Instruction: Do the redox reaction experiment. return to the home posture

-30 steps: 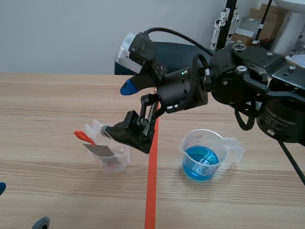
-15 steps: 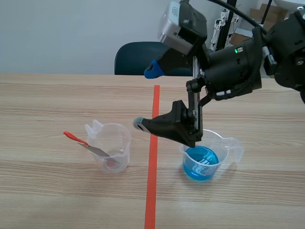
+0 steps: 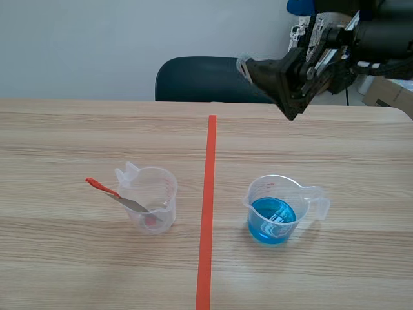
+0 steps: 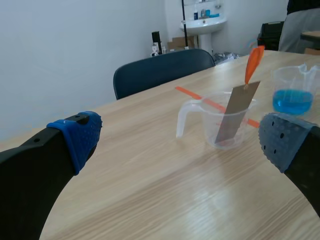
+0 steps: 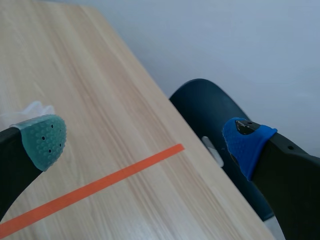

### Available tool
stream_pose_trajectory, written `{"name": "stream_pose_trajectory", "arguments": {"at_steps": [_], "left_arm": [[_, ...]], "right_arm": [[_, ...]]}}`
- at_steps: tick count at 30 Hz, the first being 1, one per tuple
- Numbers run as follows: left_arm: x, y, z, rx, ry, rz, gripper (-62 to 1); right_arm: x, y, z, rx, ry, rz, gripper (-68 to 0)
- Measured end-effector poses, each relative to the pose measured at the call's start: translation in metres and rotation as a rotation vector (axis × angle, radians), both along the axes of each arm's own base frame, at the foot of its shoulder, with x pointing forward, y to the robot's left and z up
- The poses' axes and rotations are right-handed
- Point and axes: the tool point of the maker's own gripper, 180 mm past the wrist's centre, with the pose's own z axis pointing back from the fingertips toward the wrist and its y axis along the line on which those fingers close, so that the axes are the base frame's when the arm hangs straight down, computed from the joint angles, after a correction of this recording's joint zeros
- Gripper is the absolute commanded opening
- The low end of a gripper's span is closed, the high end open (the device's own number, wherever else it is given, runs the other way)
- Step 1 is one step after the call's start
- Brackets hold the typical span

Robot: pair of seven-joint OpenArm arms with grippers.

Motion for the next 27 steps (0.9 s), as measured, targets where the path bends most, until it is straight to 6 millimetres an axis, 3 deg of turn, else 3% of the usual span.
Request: {"name": "stream_pose_trajectory", "arguments": {"at_steps": [2, 4, 7, 10, 18, 23, 27], "left_arm": [[0.008, -0.005, 0.014, -0.014, -0.021, -0.032, 1.4], [0.023, -0.011, 0.013, 0.023, 0.015, -0.038, 1.4], [0.040, -0.028, 0.022, 0.054, 0.009, -0.072, 1.4], [0.052, -0.050, 0.037, 0.064, -0.020, -0.111, 1.4], [0.062, -0.099, 0.063, 0.086, -0.074, -0.162, 1.4], [0.058, -0.117, 0.058, 0.130, -0.062, -0.187, 1.4], [0.054, -0.122, 0.050, 0.176, -0.052, -0.203, 1.4]], "right_arm": [[-0.003, -0.003, 0.004, -0.037, -0.070, -0.038, 0.4], [-0.015, 0.001, 0.002, -0.046, -0.122, -0.007, 0.4], [-0.030, 0.000, -0.020, -0.096, -0.122, 0.011, 0.4], [-0.037, -0.016, -0.041, -0.153, -0.105, -0.025, 0.4], [-0.034, -0.056, -0.008, -0.083, -0.253, -0.147, 0.4], [-0.033, -0.071, -0.004, -0.107, -0.290, -0.230, 0.4], [-0.032, -0.071, 0.003, -0.095, -0.299, -0.267, 0.4]]}}
